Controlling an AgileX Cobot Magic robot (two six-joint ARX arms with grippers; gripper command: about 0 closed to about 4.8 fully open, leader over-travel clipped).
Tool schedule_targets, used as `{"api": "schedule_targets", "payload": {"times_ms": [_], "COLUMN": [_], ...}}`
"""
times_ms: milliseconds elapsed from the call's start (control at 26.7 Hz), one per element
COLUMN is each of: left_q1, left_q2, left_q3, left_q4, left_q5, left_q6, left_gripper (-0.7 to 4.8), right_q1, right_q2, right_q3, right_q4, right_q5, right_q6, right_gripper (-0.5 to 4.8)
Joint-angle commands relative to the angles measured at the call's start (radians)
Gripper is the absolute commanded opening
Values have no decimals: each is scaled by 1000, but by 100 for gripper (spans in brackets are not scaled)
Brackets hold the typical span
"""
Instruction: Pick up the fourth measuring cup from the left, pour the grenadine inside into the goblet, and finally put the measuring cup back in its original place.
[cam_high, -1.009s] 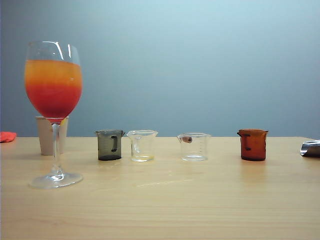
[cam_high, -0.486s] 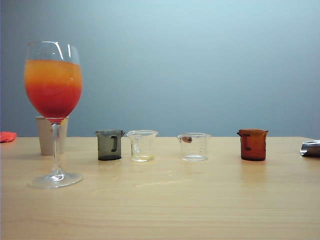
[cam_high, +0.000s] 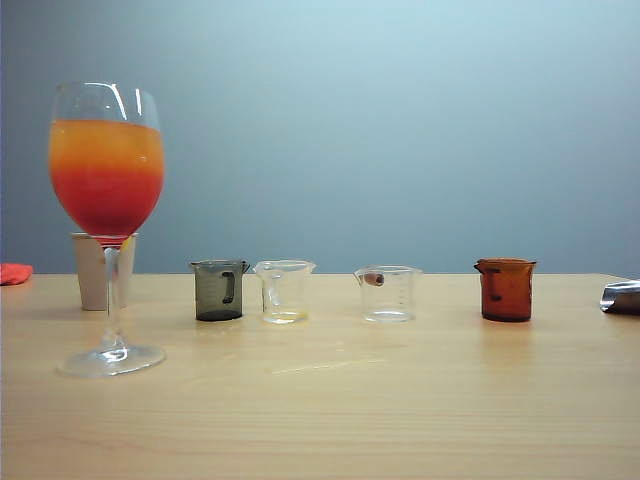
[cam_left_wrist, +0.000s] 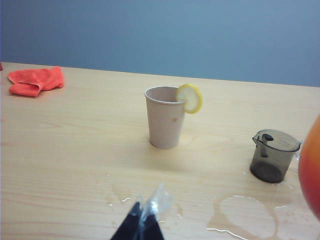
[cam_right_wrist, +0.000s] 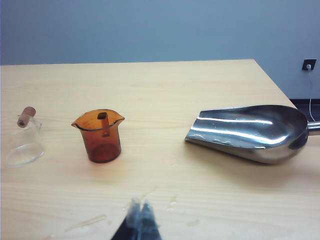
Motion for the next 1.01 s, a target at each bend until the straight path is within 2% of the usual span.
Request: {"api": "schedule_targets", "payload": {"times_ms": [37,299,1009], "left_q1": [1,1,1], "left_q2": [0,0,0], "left_q3": [2,2,2], "left_q4": [12,12,12], "left_q5": [-3,-3,-3], "left_q6": [4,4,4], "left_gripper": [1,1,1], "right_q1": [-16,-44,-47], "right_q2": [0,0,0], "right_q3": [-7,-7,-7], "right_q4": [58,56,48], "right_q5": [-7,-6,-2], "right_q6": [-10,-80,-79], "right_gripper": [-6,-6,-6]}}
